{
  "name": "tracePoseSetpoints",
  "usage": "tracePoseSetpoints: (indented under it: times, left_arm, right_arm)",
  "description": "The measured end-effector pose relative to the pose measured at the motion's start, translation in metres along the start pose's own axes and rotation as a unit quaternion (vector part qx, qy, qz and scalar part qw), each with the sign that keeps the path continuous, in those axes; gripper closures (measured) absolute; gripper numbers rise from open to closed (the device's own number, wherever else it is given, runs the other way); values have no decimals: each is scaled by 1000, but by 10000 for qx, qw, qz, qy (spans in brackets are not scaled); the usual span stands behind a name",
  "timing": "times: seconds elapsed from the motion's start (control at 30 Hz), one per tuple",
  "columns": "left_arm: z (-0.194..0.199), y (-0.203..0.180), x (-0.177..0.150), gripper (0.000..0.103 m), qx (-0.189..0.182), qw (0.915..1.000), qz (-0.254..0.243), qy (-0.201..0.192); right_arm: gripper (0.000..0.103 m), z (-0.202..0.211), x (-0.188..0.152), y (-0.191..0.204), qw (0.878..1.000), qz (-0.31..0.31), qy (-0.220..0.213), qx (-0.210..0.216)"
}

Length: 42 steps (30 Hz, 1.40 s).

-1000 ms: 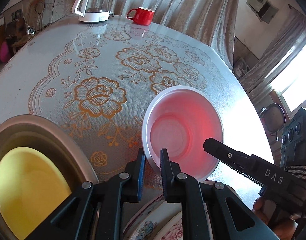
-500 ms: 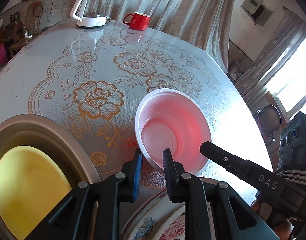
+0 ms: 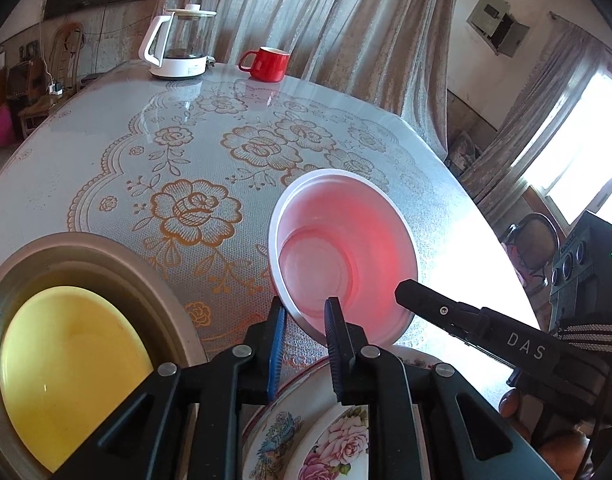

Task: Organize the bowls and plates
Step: 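Grasp the red plastic bowl rim with the left gripper and lift it, then carry the red bowl over the steel basin and lower it onto the yellow bowl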

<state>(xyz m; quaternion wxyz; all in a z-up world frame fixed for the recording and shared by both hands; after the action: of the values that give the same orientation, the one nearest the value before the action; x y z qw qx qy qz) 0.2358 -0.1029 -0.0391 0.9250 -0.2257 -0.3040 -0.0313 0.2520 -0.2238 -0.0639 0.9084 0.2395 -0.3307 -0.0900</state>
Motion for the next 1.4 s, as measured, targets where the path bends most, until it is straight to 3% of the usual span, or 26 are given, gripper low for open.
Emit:
tracePoseSetpoints:
  times: [0.63, 1.4]
  left_arm:
    - [65, -4, -15, 84, 239, 9955, -425, -807]
    - [109, 40, -38, 84, 266, 9937, -182, -1076]
  right_arm:
    - [95, 30, -15, 39, 9984, 336, -265, 360]
    - [94, 31, -47, 99, 9926, 1034, -146, 622]
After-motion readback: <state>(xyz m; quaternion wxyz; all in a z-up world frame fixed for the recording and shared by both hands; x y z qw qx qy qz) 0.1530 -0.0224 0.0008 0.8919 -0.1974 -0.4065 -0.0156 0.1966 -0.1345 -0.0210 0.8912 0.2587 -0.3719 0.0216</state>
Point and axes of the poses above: each gripper's, at about its wrist camera, not at the fingertips, and z roughly against the way its jaws point, y to its left, x to its top, the point moved 9 cm from there along -z, roughly the way its jaws point, and after that the axes turned 5 degrees about z, right-handed, at the moved point
